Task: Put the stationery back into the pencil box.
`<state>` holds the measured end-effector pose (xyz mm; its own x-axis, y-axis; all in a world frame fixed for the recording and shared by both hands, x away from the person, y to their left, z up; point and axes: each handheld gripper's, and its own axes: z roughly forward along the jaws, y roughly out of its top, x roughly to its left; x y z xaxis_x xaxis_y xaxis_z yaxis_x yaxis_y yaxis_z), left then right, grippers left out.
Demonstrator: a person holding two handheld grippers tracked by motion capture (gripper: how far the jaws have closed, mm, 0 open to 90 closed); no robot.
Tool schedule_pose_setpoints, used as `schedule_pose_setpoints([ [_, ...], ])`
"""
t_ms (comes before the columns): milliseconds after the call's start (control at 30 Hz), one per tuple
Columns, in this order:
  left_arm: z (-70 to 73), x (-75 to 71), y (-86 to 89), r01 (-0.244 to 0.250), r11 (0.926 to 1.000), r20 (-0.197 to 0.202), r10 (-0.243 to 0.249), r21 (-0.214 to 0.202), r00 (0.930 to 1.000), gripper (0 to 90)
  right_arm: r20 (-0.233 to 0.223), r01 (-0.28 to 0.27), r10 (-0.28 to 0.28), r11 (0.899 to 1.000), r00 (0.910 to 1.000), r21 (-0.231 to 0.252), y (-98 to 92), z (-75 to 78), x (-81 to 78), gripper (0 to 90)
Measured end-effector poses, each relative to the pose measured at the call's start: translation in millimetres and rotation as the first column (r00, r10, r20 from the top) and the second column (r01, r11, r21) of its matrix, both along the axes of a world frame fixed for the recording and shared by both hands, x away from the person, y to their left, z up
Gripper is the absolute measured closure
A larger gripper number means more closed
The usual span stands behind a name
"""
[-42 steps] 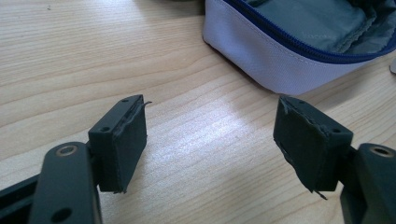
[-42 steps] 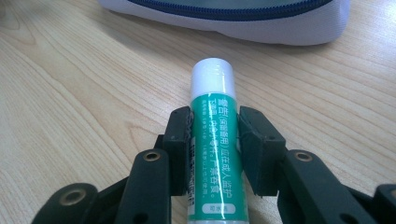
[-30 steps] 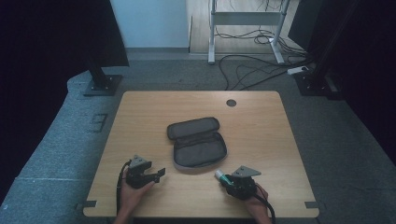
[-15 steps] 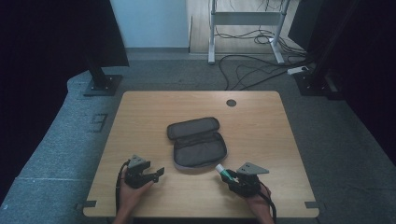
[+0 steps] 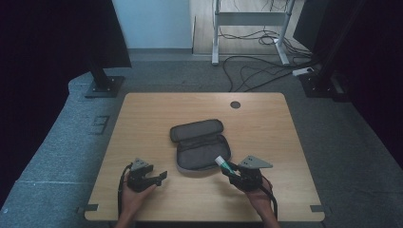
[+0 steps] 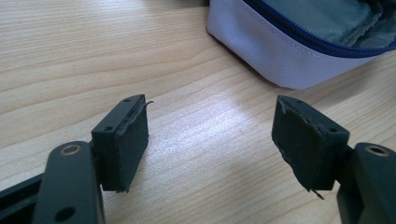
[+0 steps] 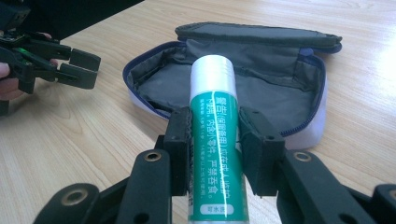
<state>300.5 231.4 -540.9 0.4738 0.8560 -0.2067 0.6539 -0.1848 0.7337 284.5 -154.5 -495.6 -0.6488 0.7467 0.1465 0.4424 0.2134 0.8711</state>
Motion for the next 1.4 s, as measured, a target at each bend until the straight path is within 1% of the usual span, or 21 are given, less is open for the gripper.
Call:
schedule_pose_setpoints([
  [200,0.7,0.2,1.1,-0.001,1.0000,-0.001,0.001,-0.002,1.0000,27.7,0.004,-0.007,0.007,1.000,1.0000,-0.003,6.3,1.8,4.4,64.8],
  [333,0.8,0.5,1.1,0.001,1.0000,-0.004,-0.001,-0.003,1.0000,27.7,0.008,-0.014,0.014,1.000,0.9999,-0.003,13.8,3.6,12.7,64.8],
  [367,0.8,0.5,1.1,0.001,1.0000,-0.004,-0.001,-0.003,1.0000,27.7,0.008,-0.014,0.014,1.000,0.9999,-0.003,13.8,3.6,12.7,64.8],
  [400,0.7,0.6,1.1,0.002,1.0000,-0.005,-0.002,-0.004,1.0000,27.7,0.010,-0.017,0.017,1.000,0.9998,0.001,16.5,4.7,16.4,64.8],
  [433,0.7,0.6,1.1,0.002,1.0000,-0.005,-0.002,-0.004,1.0000,27.7,0.010,-0.017,0.017,1.000,0.9998,0.001,16.5,4.7,16.4,64.8],
  [467,0.9,0.4,1.5,0.002,1.0000,-0.005,-0.002,-0.005,1.0000,27.7,0.012,-0.020,0.020,1.000,0.9997,0.004,19.4,5.9,19.9,64.9],
  [500,0.9,0.4,1.5,0.002,1.0000,-0.005,-0.002,-0.005,1.0000,27.7,0.012,-0.020,0.020,1.000,0.9997,0.004,19.4,5.9,19.9,64.9],
  [733,2.8,-0.2,3.6,-0.005,0.9999,0.001,0.005,-0.011,1.0000,27.7,0.019,-0.030,0.030,1.000,0.9994,0.007,29.8,9.9,33.2,64.8],
  [767,3.0,-0.3,3.9,-0.005,0.9999,0.001,0.005,-0.011,1.0000,27.7,0.019,-0.030,0.030,1.000,0.9994,0.007,29.8,9.9,33.2,64.8],
  [800,3.1,-0.3,4.1,-0.004,0.9999,0.000,0.004,-0.011,1.0000,27.7,0.020,-0.033,0.033,0.999,0.9993,0.009,33.2,10.0,37.1,64.8],
  [833,3.1,-0.3,4.1,-0.004,0.9999,0.000,0.004,-0.011,1.0000,27.7,0.020,-0.033,0.033,0.999,0.9993,0.009,33.2,10.0,37.1,64.8],
  [867,2.9,-0.2,3.9,-0.002,0.9999,-0.001,0.002,-0.010,1.0000,27.7,0.017,-0.035,0.035,0.999,0.9992,0.008,36.9,9.9,41.2,64.8],
  [1000,3.1,-0.7,3.8,0.002,1.0000,-0.001,-0.002,-0.009,1.0000,27.7,0.013,-0.044,0.043,0.999,0.9990,0.011,45.5,9.0,48.5,64.8],
  [1033,3.1,-0.7,3.8,0.002,1.0000,-0.001,-0.002,-0.009,1.0000,27.7,0.013,-0.044,0.043,0.999,0.9990,0.011,45.5,9.0,48.5,64.8],
  [1133,2.6,-0.2,4.7,0.000,1.0000,-0.007,0.000,-0.010,1.0000,27.7,0.013,-0.055,0.055,0.998,0.9984,0.007,54.3,7.3,54.2,64.9],
  [1200,2.2,0.0,5.0,0.000,1.0000,-0.008,0.000,-0.009,1.0000,27.7,0.014,-0.059,0.059,0.998,0.9982,0.006,55.6,6.7,55.5,64.8],
  [1300,1.8,0.2,5.2,-0.001,1.0000,-0.009,0.001,-0.008,1.0000,27.7,0.000,-0.062,0.062,0.998,0.9981,-0.014,61.5,0.9,62.3,64.8],
  [1400,1.7,0.1,5.1,-0.001,1.0000,-0.009,0.001,-0.007,1.0000,27.7,-0.009,-0.059,0.059,0.998,0.9982,-0.019,63.0,-2.7,66.4,64.8],
])
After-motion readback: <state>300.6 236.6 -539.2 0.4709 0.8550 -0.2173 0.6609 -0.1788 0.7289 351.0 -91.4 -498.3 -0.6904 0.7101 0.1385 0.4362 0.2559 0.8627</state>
